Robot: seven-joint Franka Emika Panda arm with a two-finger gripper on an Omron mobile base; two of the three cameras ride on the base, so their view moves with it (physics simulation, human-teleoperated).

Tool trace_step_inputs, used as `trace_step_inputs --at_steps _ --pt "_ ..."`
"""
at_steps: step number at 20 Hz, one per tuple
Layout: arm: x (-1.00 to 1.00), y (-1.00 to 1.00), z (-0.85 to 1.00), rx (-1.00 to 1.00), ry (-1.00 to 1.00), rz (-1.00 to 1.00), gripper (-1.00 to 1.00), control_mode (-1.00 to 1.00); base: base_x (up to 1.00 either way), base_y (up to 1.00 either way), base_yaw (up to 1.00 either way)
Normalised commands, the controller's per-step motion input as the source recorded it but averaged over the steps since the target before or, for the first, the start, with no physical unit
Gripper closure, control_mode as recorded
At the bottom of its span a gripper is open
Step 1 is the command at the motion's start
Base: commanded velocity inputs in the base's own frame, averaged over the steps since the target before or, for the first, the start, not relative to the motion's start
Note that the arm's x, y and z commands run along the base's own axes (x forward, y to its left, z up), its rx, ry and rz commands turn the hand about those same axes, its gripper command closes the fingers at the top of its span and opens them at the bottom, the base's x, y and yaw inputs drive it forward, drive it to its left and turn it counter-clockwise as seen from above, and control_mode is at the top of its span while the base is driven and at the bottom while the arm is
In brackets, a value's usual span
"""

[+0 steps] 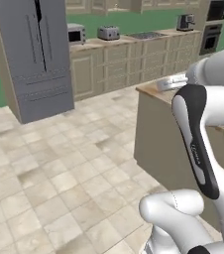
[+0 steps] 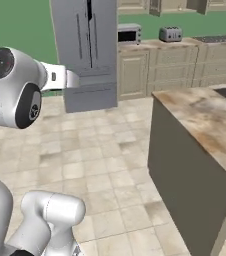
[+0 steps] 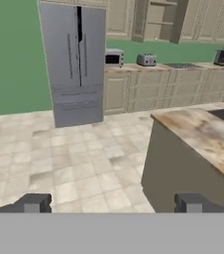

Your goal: Get the candle and the wine from the cabinet and move them to the dining counter.

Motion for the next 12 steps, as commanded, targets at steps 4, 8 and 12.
trace_step_inputs --at_steps 4,8,12 --pt "0.0 0.0 0.0 0.0 0.0 0.0 -1.0 1.0 0.96 1.0 -0.48" --pt "0.0 0.0 0.0 0.0 0.0 0.0 -1.0 1.0 0.92 1.0 -0.5" --pt "0.0 0.0 0.0 0.0 0.0 0.0 -1.0 1.0 0.82 1.0 -0.44"
